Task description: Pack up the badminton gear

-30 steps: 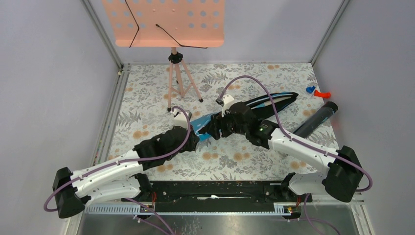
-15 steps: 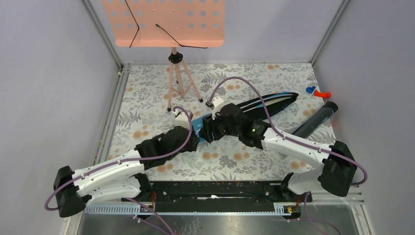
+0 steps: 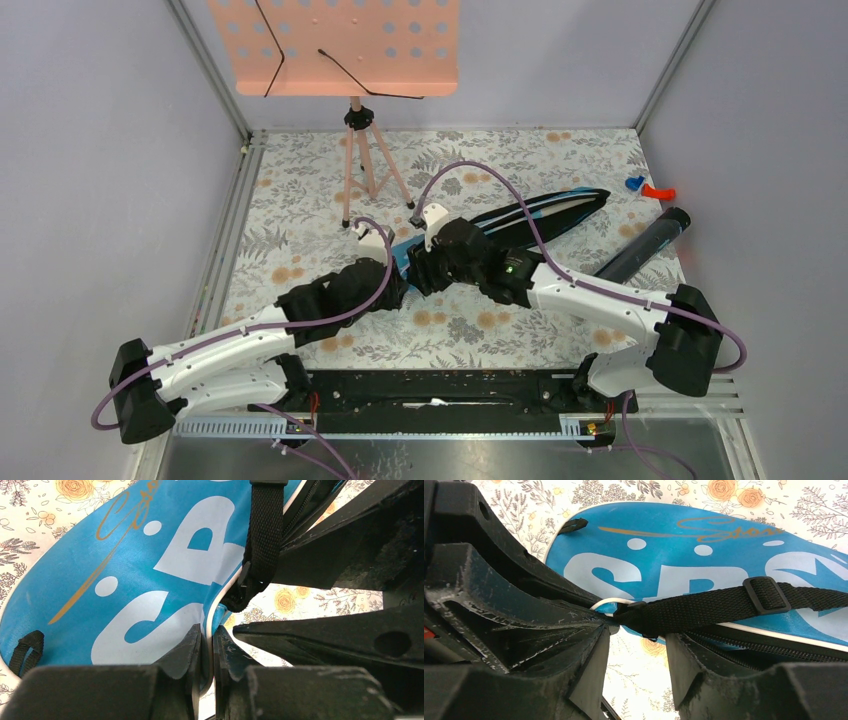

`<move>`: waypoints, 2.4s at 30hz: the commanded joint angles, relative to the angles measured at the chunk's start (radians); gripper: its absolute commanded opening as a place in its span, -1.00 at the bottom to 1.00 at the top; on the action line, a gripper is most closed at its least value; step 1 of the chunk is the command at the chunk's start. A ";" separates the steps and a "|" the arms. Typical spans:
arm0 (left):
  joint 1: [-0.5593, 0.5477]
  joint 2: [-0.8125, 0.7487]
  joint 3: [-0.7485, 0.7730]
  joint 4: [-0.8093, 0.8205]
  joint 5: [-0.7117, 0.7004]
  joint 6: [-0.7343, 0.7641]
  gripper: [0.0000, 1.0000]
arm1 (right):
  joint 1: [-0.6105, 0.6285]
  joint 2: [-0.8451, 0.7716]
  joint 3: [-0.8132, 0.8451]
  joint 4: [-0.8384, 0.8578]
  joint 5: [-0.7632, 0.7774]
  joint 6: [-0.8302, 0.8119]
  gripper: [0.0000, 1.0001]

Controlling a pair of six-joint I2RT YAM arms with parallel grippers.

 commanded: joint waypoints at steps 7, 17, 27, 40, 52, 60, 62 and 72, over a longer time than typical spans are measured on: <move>-0.003 -0.023 0.040 0.084 0.037 -0.024 -1.00 | 0.022 0.007 0.034 -0.016 0.095 -0.042 -0.29; -0.003 -0.028 0.039 0.073 0.028 -0.024 -1.00 | 0.027 0.022 0.054 -0.042 0.113 -0.049 -0.62; -0.003 -0.026 0.041 0.041 -0.012 -0.004 -1.00 | 0.027 0.037 0.132 -0.200 0.149 -0.105 -0.68; -0.004 -0.018 0.033 0.072 0.050 -0.007 -1.00 | 0.027 0.088 0.150 -0.106 0.063 -0.089 -0.11; -0.004 -0.034 0.023 0.103 0.111 0.002 -1.00 | 0.036 0.143 0.157 -0.073 0.257 -0.009 -0.23; -0.003 -0.039 0.032 0.078 0.068 0.012 -1.00 | 0.042 0.126 0.149 -0.079 0.238 -0.037 -1.00; -0.003 -0.043 0.032 0.070 0.049 0.014 -1.00 | 0.042 0.104 0.144 -0.090 0.247 -0.054 -1.00; -0.003 -0.088 0.013 0.011 -0.104 0.042 -1.00 | 0.026 0.026 0.132 -0.260 0.411 -0.214 -1.00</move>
